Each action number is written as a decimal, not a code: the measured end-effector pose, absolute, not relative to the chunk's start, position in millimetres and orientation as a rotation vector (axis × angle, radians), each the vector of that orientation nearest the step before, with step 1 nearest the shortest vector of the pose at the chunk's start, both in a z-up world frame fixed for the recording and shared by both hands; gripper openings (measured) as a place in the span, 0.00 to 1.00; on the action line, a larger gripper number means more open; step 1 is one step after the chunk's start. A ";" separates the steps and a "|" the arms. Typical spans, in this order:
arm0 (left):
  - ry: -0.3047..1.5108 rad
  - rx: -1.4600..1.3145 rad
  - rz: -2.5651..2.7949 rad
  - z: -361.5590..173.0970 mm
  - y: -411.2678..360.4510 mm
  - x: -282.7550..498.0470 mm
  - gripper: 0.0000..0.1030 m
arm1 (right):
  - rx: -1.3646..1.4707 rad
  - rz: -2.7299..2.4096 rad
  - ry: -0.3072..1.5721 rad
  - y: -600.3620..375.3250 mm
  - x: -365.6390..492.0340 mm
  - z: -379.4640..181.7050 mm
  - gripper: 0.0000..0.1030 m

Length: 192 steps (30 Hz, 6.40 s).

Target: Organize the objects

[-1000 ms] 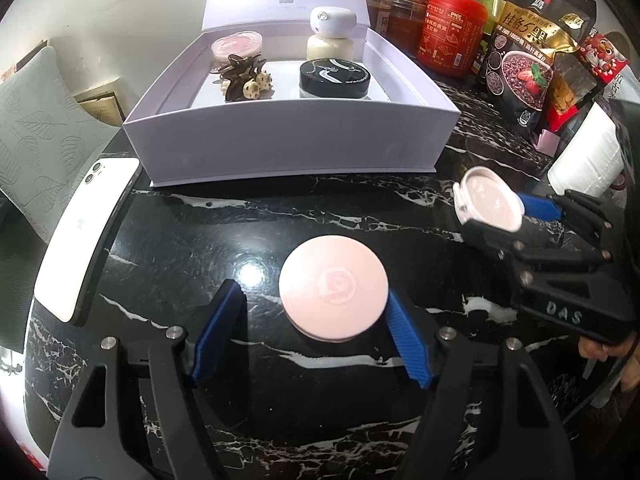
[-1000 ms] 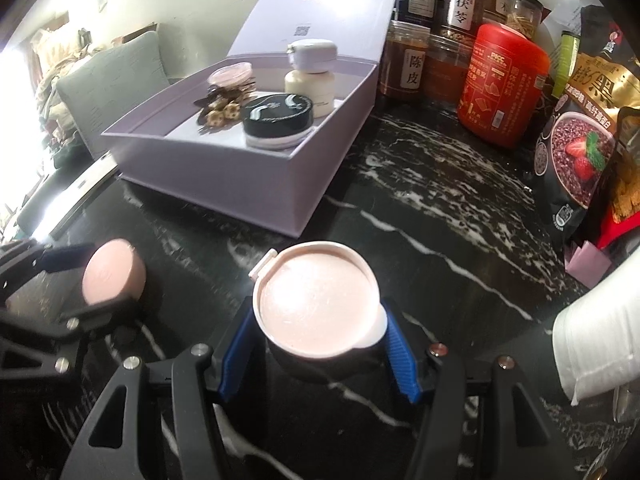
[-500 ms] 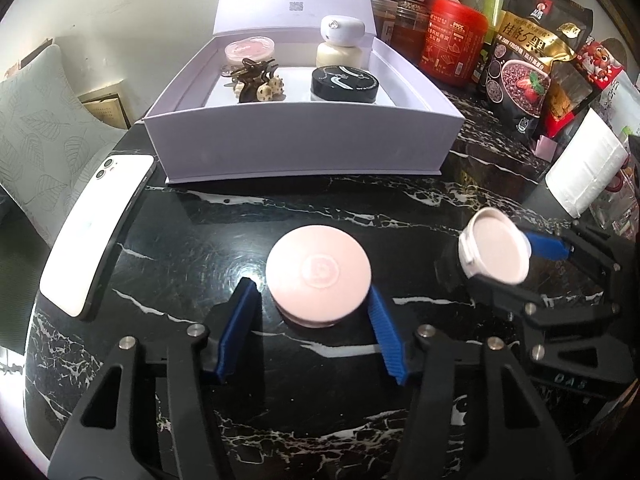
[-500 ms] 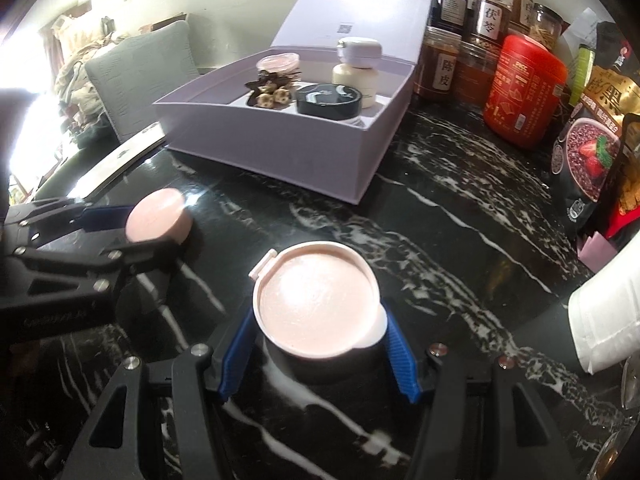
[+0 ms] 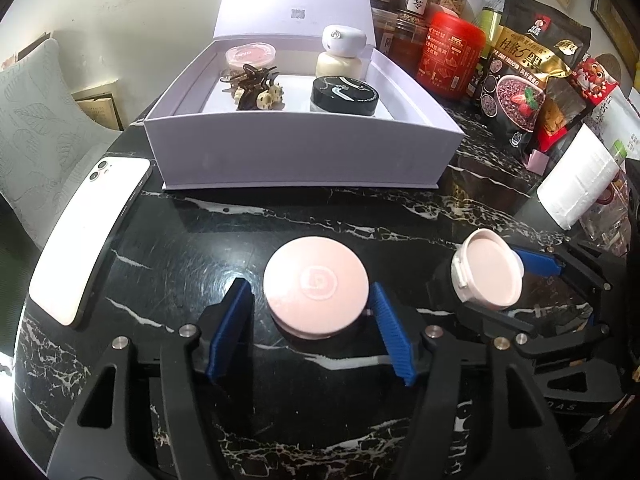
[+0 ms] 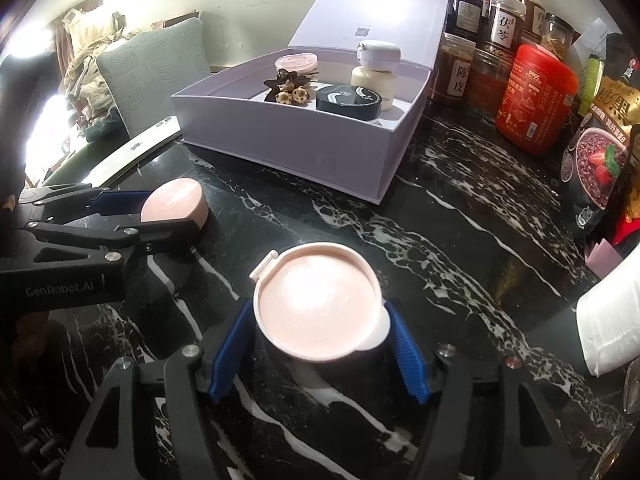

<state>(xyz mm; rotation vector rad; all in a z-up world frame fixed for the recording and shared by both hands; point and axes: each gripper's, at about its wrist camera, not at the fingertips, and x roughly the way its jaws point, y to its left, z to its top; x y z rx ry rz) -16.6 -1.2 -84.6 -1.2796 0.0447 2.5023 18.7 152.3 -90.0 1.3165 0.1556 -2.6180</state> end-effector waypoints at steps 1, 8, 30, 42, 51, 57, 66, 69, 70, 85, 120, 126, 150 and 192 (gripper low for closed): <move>0.050 -1.276 2.504 -84.9 -0.7 -16.9 0.61 | 1.315 -2.619 0.156 152.1 18.9 -90.2 0.66; 0.095 -1.255 2.521 -86.4 3.4 -15.1 0.61 | 1.305 -2.635 0.148 154.5 17.4 -90.6 0.66; 0.140 -1.255 2.490 -83.8 4.5 -11.4 0.48 | 1.278 -2.643 0.136 154.8 20.4 -89.3 0.60; 0.119 -1.242 2.498 -64.9 -0.3 -12.3 0.48 | 1.248 -2.632 0.142 150.5 26.2 -77.5 0.60; 0.109 -1.226 2.510 -47.1 0.9 -15.2 0.48 | 1.216 -2.637 0.176 148.3 25.4 -63.4 0.60; 0.130 -1.216 2.524 -36.5 3.1 -17.5 0.48 | 1.188 -2.636 0.192 148.5 23.3 -54.1 0.60; 0.141 -1.213 2.520 -26.2 6.5 -24.2 0.48 | 1.160 -2.629 0.232 144.2 16.8 -41.3 0.60; 0.152 -1.210 2.525 -21.2 7.9 -27.5 0.48 | 1.149 -2.631 0.247 142.9 14.5 -36.8 0.60; 0.153 -1.210 2.523 -19.9 8.1 -29.1 0.48 | 1.142 -2.631 0.252 142.4 13.3 -34.9 0.60; 0.165 -1.197 2.523 -5.6 8.5 -63.3 0.48 | 1.062 -2.613 0.269 138.3 -18.1 -11.0 0.60; 0.155 -1.209 2.513 -17.1 1.1 -190.9 0.48 | 1.073 -2.594 0.248 135.9 -136.0 -24.2 0.60; 0.157 -1.227 2.512 -24.6 -1.1 -206.6 0.48 | 1.094 -2.593 0.243 136.5 -150.7 -31.8 0.60; 0.128 -1.235 2.493 -34.8 -4.5 -224.2 0.48 | 1.167 -2.581 0.259 138.8 -175.2 -57.9 0.60; 0.169 -1.307 2.400 -56.1 -7.8 -186.6 0.48 | 1.188 -2.565 0.297 130.6 -172.9 -59.8 0.70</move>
